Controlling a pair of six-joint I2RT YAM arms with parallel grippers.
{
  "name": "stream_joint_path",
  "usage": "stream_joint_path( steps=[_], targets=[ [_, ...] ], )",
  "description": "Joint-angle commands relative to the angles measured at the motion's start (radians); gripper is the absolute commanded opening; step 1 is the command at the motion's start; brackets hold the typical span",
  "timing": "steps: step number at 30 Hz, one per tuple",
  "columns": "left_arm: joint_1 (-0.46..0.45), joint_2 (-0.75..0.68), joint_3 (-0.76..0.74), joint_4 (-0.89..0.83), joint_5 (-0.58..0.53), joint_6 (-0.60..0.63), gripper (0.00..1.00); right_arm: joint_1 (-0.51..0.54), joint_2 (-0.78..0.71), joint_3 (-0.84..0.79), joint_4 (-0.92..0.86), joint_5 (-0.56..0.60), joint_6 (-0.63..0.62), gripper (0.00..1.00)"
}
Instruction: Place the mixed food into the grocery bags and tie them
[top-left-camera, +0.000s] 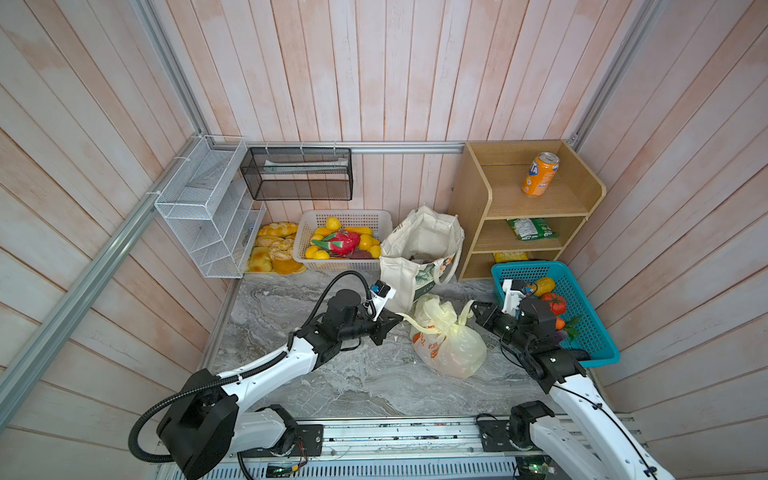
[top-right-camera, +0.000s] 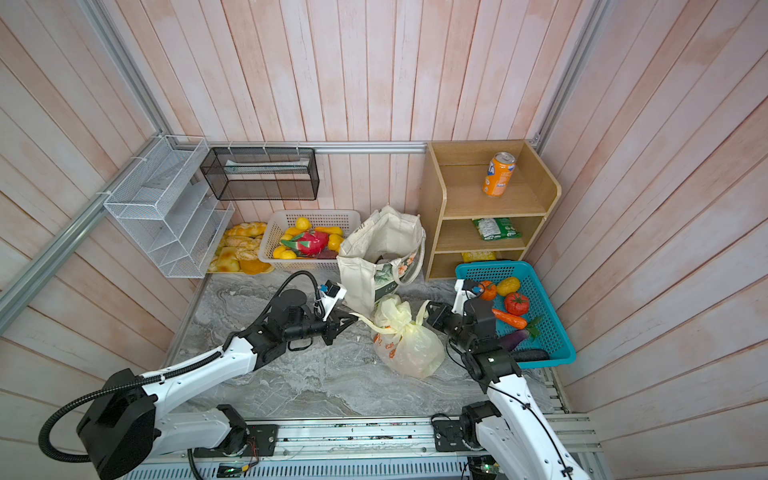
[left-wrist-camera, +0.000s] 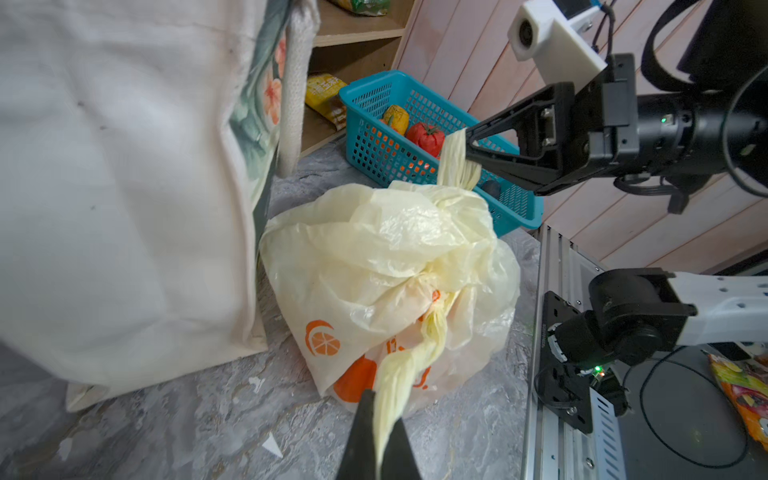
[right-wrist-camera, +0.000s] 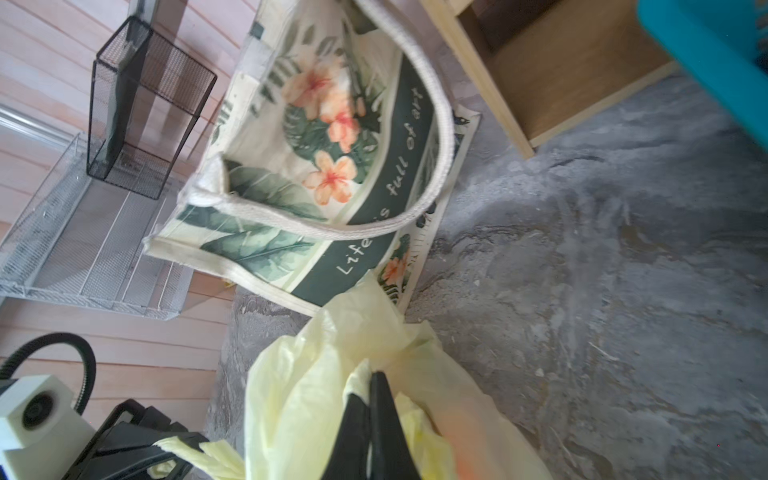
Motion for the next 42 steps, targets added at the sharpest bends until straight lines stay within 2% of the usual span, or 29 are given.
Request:
stream_joint_path(
  steps=[1,3,6,12,13,15,18,25,26,27,28,34,42],
  targets=[
    [-0.028,0.040,0.052,-0.020,-0.010,0.035,0.00,0.132,0.049,0.032,-0.002,0.137,-0.059,0.00],
    [-0.040,0.066,0.069,-0.006,-0.009,0.027,0.00,0.207,0.083,0.018,0.074,0.092,-0.043,0.00],
    [-0.052,0.097,0.088,0.004,-0.006,0.019,0.00,0.266,0.137,0.024,0.106,0.040,-0.066,0.00],
    [-0.053,0.092,0.075,0.005,-0.035,0.021,0.00,0.270,0.087,0.061,0.013,0.060,-0.143,0.00],
    [-0.053,0.088,0.073,0.005,-0.039,0.022,0.00,0.270,0.075,0.071,-0.008,0.072,-0.153,0.05],
    [-0.054,0.081,0.070,0.003,-0.046,0.027,0.00,0.265,0.050,0.091,-0.052,0.086,-0.174,0.27],
    [-0.052,0.075,0.073,-0.004,-0.052,0.036,0.00,0.255,0.023,0.121,-0.110,0.107,-0.193,0.51],
    [-0.051,0.065,0.084,-0.026,-0.051,0.057,0.00,0.254,-0.051,0.162,-0.225,0.196,-0.217,0.79],
    [-0.053,0.065,0.085,-0.029,-0.050,0.059,0.00,0.254,-0.057,0.161,-0.236,0.196,-0.218,0.84],
    [-0.053,0.066,0.087,-0.032,-0.048,0.061,0.00,0.254,-0.059,0.159,-0.249,0.192,-0.221,0.93],
    [-0.053,0.066,0.089,-0.032,-0.048,0.061,0.00,0.254,-0.059,0.155,-0.260,0.185,-0.221,0.96],
    [-0.052,0.068,0.090,-0.038,-0.041,0.070,0.00,0.260,-0.033,0.113,-0.295,0.183,-0.259,0.98],
    [-0.052,0.072,0.098,-0.054,-0.045,0.076,0.00,0.306,0.121,0.126,-0.259,0.152,-0.348,0.98]
  ],
)
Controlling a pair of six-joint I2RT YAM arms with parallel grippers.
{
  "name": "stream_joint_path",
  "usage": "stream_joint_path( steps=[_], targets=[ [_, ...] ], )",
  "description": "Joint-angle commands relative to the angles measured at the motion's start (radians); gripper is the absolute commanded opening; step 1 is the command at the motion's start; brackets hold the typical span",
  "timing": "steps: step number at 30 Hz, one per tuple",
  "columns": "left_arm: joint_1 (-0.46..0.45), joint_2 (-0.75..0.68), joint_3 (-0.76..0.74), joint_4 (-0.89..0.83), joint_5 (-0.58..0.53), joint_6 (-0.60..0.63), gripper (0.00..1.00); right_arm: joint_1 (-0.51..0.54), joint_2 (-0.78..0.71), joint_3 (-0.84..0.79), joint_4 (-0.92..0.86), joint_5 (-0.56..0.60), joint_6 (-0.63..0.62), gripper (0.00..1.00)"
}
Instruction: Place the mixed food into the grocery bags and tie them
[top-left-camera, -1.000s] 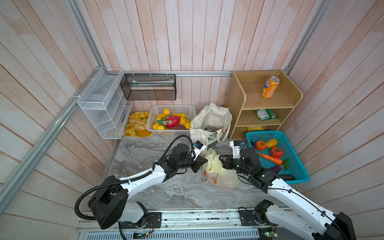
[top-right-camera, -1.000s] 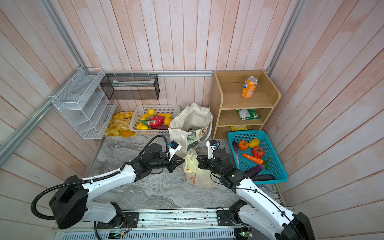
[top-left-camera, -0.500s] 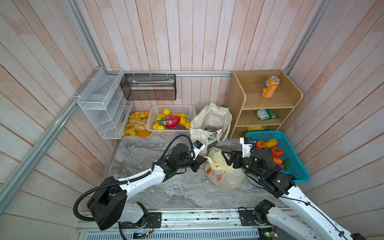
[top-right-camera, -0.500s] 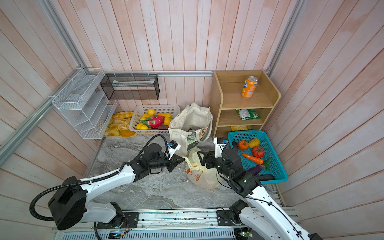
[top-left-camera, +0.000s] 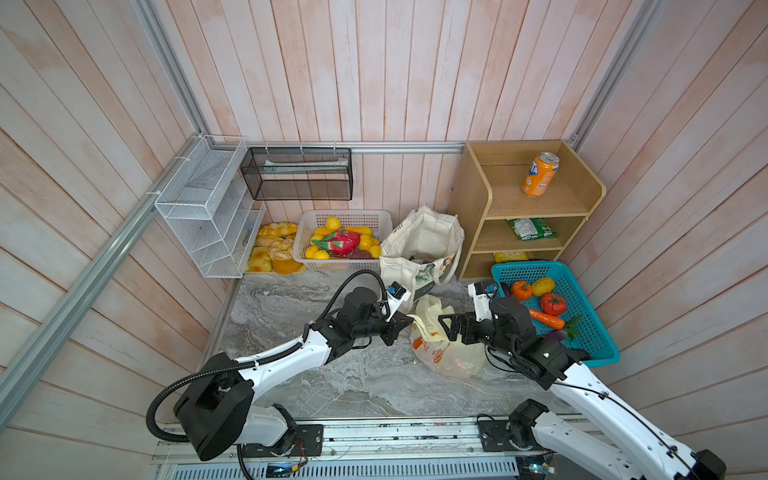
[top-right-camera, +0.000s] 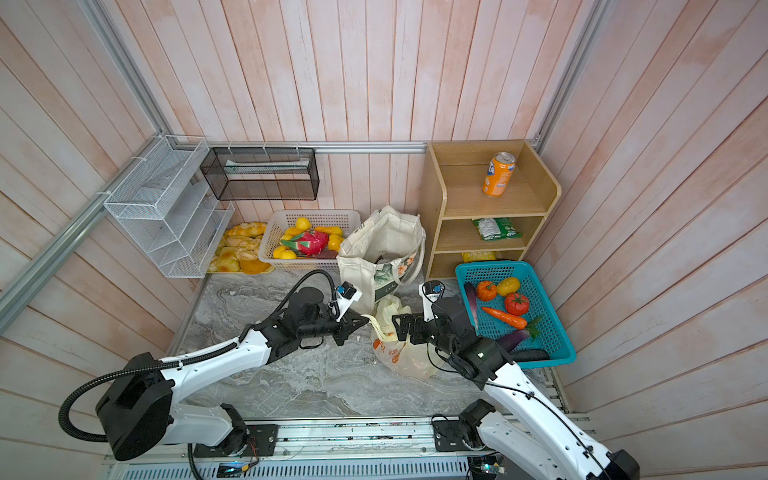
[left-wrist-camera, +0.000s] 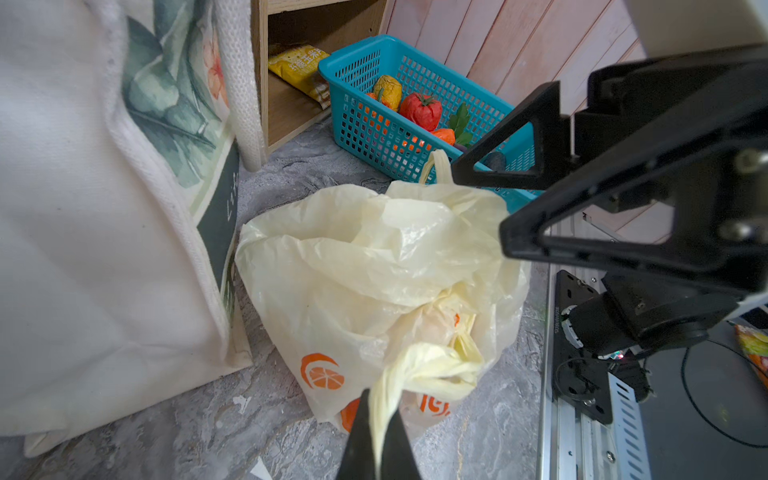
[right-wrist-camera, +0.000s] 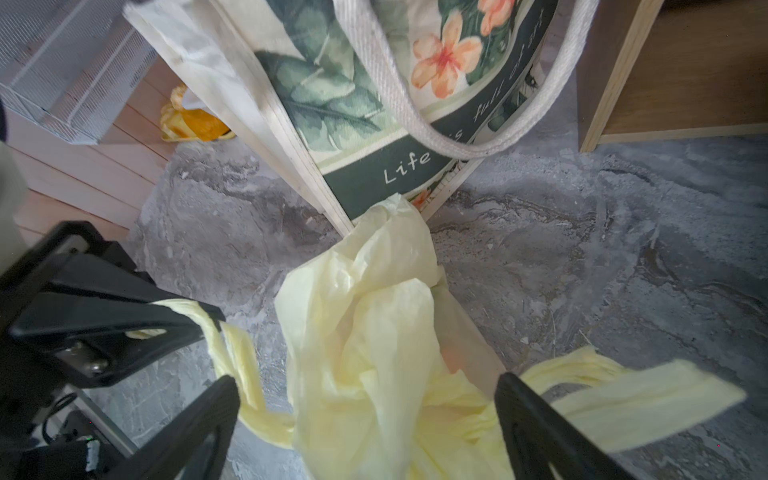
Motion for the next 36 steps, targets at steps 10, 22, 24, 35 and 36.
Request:
stream_joint_path(
  steps=[10,22,24,35,36],
  targets=[
    [-0.001,-0.018,0.048,-0.018,-0.008,0.011,0.18,0.062,0.144,-0.087,0.081,-0.016,-0.046,0.82],
    [0.052,-0.281,0.024,-0.038,-0.210,-0.082,0.64,0.063,-0.080,0.016,-0.007,-0.145,0.063,0.00],
    [0.104,-0.292,0.052,-0.057,-0.235,-0.095,0.66,0.064,-0.108,0.092,-0.022,-0.153,0.087,0.00],
    [0.289,-0.020,0.367,-0.123,-0.231,-0.050,0.69,0.052,0.197,0.764,-0.024,0.001,0.088,0.00],
    [0.302,0.012,0.397,-0.123,-0.224,-0.051,0.69,0.040,0.244,0.829,-0.020,0.024,0.087,0.00]
  ],
)
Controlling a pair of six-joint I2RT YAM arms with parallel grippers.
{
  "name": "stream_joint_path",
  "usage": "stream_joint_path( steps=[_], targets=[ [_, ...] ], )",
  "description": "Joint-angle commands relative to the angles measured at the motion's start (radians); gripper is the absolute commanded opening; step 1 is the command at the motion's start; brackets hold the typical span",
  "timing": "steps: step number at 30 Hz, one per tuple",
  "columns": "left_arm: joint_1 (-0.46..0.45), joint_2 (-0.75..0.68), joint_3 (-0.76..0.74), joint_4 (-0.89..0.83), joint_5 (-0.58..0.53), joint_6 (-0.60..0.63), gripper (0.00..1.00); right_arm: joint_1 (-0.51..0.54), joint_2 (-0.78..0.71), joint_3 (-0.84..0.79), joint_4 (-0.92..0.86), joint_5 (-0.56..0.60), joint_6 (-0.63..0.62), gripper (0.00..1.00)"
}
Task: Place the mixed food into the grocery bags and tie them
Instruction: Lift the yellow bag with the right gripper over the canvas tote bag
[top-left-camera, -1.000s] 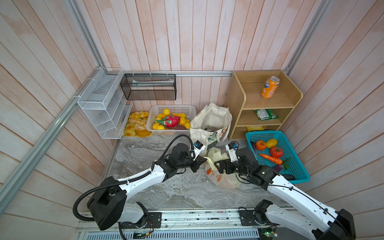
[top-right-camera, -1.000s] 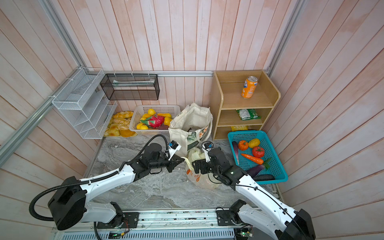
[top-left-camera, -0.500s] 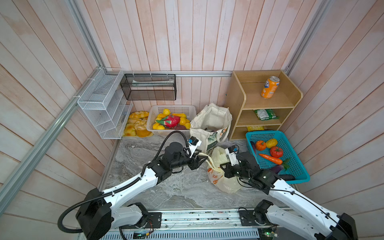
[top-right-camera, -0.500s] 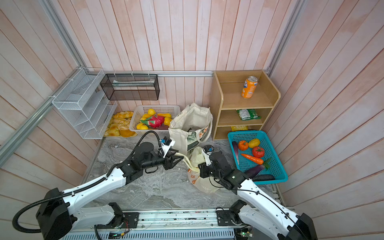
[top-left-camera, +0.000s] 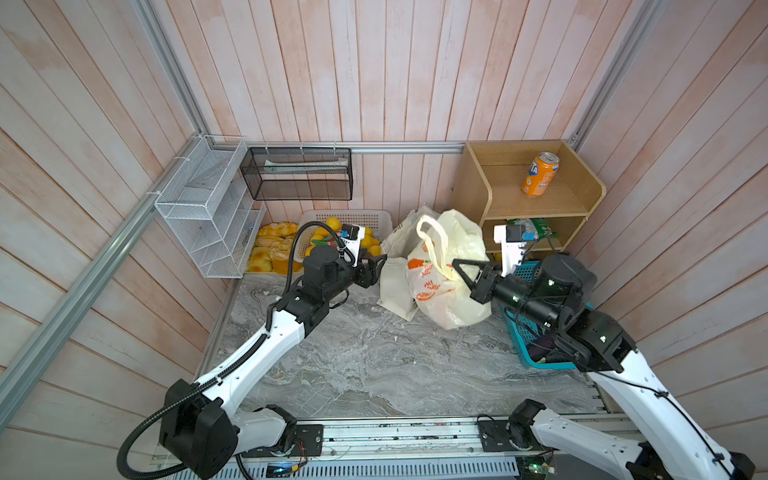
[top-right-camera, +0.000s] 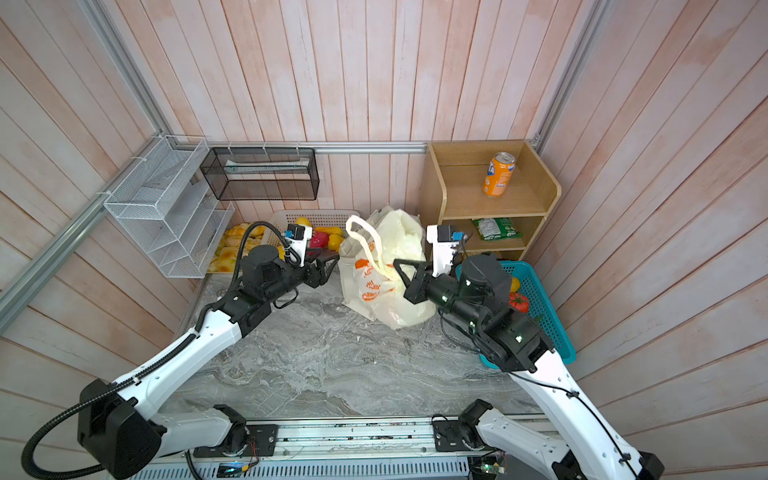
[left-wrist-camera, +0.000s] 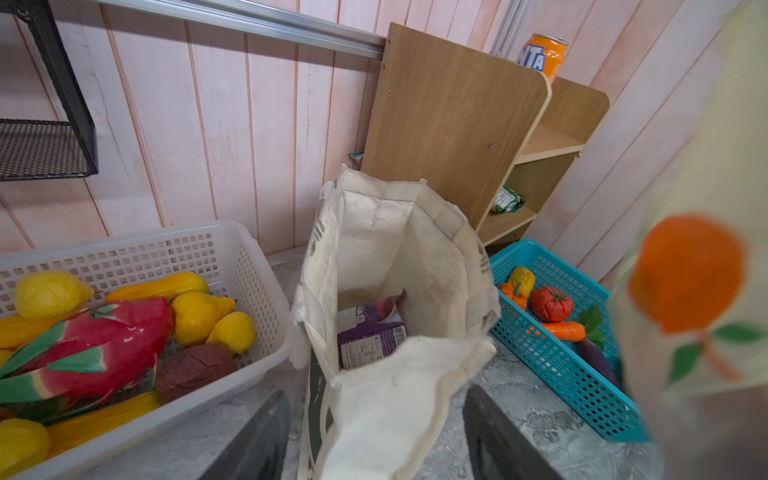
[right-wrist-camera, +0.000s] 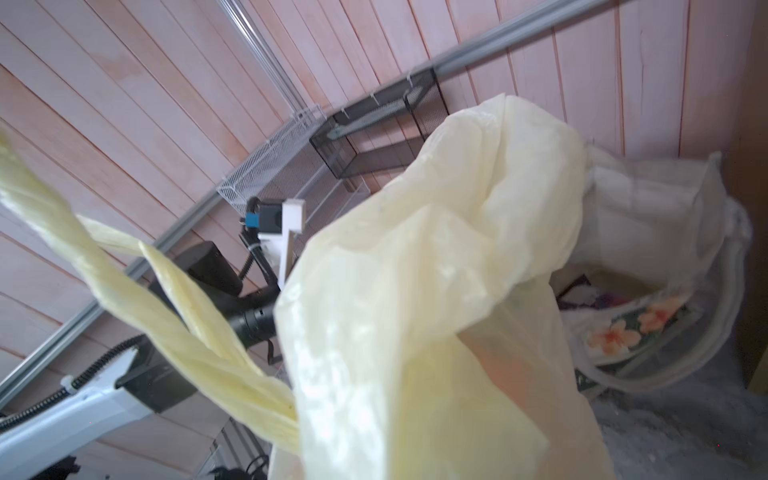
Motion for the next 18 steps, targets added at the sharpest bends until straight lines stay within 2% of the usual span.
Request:
stream_joint_path(
  steps=[1,6,11,18],
  targets=[
    [0.038,0.083,0.097,-0.020,0.006,0.020,0.69,-0.025,0.124,0.163,0.017,0.102,-0.003,0.00],
    [0.080,0.219,0.206,-0.034,0.059,0.022,0.69,-0.128,0.315,0.314,0.153,0.114,0.041,0.00],
    [0.101,0.309,0.258,-0.037,0.156,0.020,0.70,-0.197,0.451,0.357,0.267,0.088,0.106,0.00],
    [0.106,0.377,0.269,-0.002,0.304,-0.010,0.72,-0.234,0.594,0.375,0.308,0.031,0.118,0.00]
  ],
)
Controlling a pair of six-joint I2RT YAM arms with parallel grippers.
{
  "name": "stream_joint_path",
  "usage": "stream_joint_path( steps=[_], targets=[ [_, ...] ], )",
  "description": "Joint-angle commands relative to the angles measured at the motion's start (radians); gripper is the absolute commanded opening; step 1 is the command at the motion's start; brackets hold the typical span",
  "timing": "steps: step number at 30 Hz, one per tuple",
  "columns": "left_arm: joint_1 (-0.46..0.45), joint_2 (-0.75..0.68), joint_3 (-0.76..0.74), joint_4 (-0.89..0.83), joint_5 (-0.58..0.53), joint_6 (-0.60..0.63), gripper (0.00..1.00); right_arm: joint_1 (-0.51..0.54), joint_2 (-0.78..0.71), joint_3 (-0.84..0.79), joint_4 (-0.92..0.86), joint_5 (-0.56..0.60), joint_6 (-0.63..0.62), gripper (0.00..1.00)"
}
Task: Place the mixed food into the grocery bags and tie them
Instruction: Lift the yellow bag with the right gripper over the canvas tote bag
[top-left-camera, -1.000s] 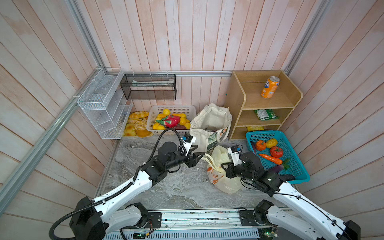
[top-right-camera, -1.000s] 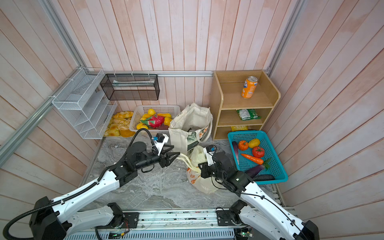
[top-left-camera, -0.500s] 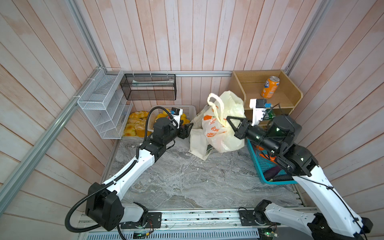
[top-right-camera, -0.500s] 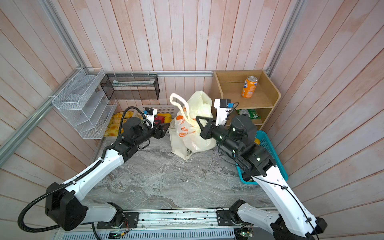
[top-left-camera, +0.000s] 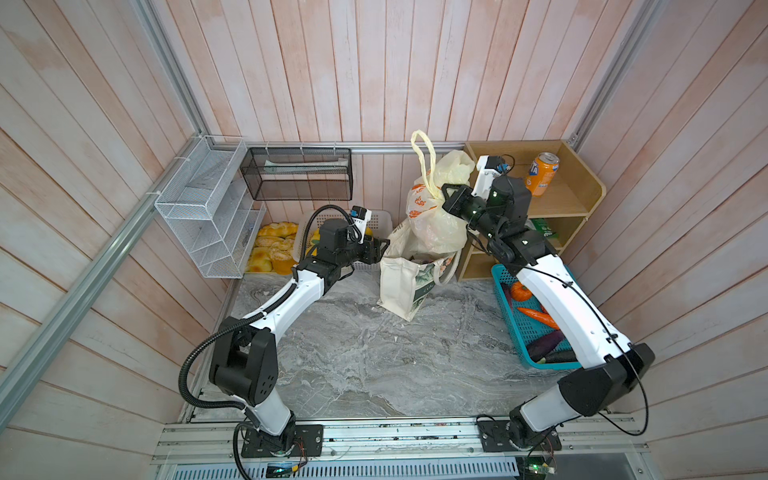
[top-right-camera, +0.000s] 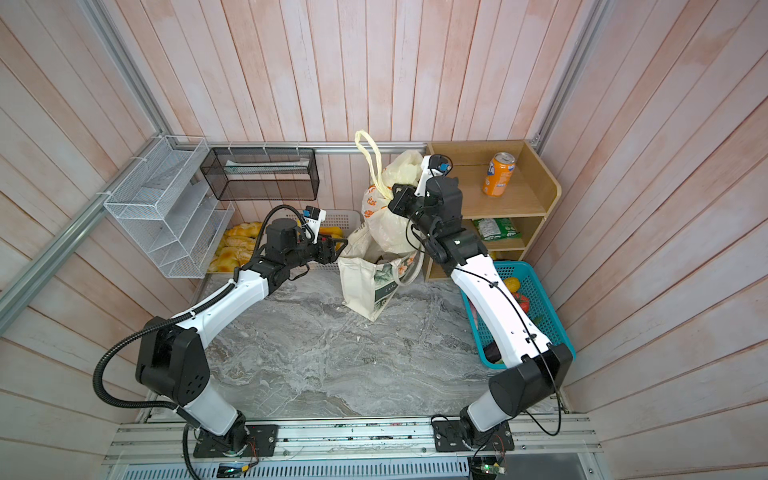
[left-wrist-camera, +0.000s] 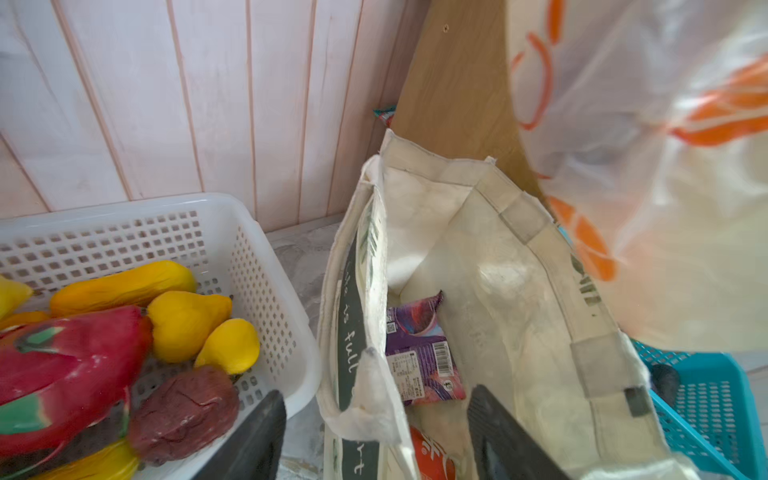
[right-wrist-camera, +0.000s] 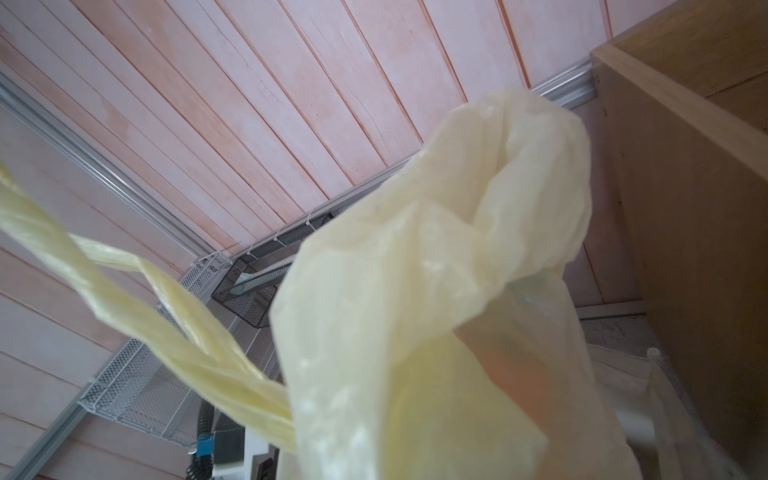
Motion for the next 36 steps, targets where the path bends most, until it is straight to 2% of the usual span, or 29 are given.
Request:
stream_joint_path(
  steps=[1,3,4,5,9,16,22,29,31,36],
  targets=[
    [0.002,0.026,0.031,0.028,0.114,-0.016,0.72,-0.012,0.020,0.027,0.059,-0.034,0.009,0.00],
    [0.002,0.041,0.035,0.030,0.147,-0.025,0.70,-0.018,0.025,-0.015,0.064,-0.035,0.004,0.00],
    [0.002,0.048,0.036,0.032,0.161,-0.032,0.65,-0.024,0.024,-0.047,0.071,-0.040,0.008,0.00],
    [0.002,0.054,0.035,0.037,0.179,-0.036,0.55,-0.030,0.026,-0.074,0.071,-0.044,0.010,0.00],
    [0.002,0.064,0.033,0.051,0.222,-0.066,0.00,-0.043,0.013,-0.196,0.060,-0.047,0.013,0.00],
    [-0.022,-0.038,-0.094,0.158,0.222,-0.185,0.00,-0.039,-0.059,-0.354,0.006,-0.041,-0.018,0.00],
    [-0.110,-0.197,-0.216,0.174,0.141,-0.230,0.00,0.002,-0.087,-0.345,-0.092,-0.025,-0.090,0.00],
    [-0.192,-0.348,-0.340,0.196,0.041,-0.318,0.00,0.117,-0.002,-0.178,-0.284,0.030,-0.192,0.00],
    [-0.199,-0.373,-0.373,0.204,0.016,-0.326,0.00,0.146,0.027,-0.172,-0.307,0.035,-0.201,0.00],
    [-0.200,-0.406,-0.448,0.207,-0.031,-0.325,0.00,0.166,0.128,-0.233,-0.314,-0.035,-0.210,0.00]
  ],
)
